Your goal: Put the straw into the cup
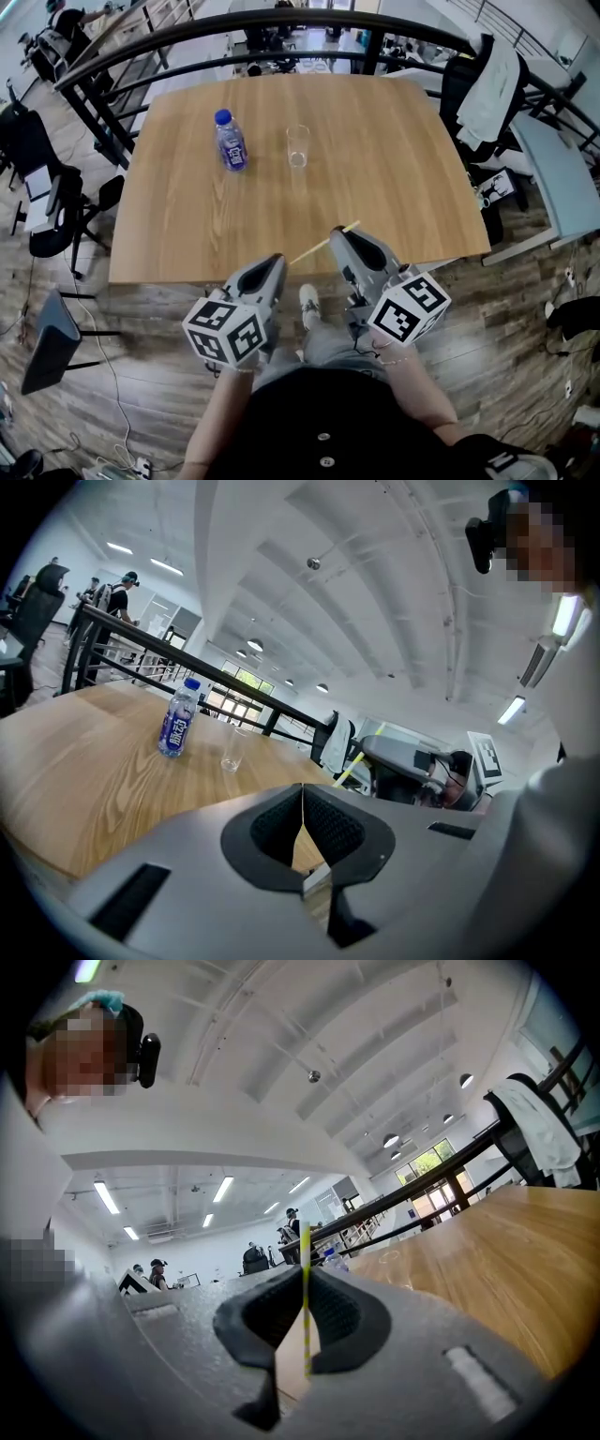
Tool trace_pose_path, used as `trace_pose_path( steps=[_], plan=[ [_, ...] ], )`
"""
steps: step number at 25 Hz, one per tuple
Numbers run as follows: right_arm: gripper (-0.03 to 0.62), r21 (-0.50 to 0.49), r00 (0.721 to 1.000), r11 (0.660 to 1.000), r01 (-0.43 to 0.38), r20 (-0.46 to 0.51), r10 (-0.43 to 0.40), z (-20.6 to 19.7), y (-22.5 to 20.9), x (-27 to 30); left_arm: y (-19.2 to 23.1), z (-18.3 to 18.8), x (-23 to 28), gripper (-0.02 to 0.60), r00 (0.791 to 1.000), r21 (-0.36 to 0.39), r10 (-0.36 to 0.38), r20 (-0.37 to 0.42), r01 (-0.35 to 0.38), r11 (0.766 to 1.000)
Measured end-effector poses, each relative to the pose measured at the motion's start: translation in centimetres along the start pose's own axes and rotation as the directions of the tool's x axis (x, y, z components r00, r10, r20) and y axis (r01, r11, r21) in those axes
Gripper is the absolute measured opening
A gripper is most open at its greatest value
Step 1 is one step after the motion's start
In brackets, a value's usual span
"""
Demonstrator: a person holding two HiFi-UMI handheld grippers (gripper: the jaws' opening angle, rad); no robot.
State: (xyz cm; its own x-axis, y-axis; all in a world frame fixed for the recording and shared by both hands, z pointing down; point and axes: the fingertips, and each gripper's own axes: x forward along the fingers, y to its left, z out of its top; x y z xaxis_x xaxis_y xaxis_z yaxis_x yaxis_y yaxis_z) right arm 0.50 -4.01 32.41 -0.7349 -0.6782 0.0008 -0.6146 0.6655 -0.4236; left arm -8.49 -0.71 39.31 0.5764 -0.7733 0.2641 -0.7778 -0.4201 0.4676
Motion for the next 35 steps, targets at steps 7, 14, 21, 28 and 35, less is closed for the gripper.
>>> trace_pose_path(
  steps=[7, 14, 21, 28, 35],
  plan=[
    [0.014, 0.006, 0.999, 0.999, -0.037, -0.003, 0.037, 2.2, -4.1, 5.8, 3.8, 3.8, 4.4, 0.018, 0.999, -0.001, 0.04, 0.018, -0.04, 0.999],
    [0.014, 0.003, 0.998, 0.998, -0.068, -0.003, 0.068, 5.0, -8.3, 11.0, 6.8, 8.0, 9.5, 0.018, 0.997, 0.002, 0.063, 0.039, -0.063, 0.998],
    [0.014, -0.005, 0.995, 0.995, -0.096, -0.019, 0.096, 6.3, -12.0, 15.1, 9.1, 10.5, 14.6, 0.018, 0.996, -0.002, 0.065, 0.055, -0.065, 0.998],
    [0.014, 0.006, 0.995, 0.995, -0.098, -0.024, 0.099, 7.3, -14.8, 17.2, 10.5, 11.6, 18.0, 0.018, 0.997, -0.012, 0.067, 0.042, -0.066, 0.998],
    [0.014, 0.024, 0.995, 0.995, -0.1, -0.028, 0.1, 7.3, -16.0, 18.0, 11.3, 11.8, 19.1, 0.018, 0.997, -0.022, 0.075, 0.03, -0.074, 0.997]
  ],
)
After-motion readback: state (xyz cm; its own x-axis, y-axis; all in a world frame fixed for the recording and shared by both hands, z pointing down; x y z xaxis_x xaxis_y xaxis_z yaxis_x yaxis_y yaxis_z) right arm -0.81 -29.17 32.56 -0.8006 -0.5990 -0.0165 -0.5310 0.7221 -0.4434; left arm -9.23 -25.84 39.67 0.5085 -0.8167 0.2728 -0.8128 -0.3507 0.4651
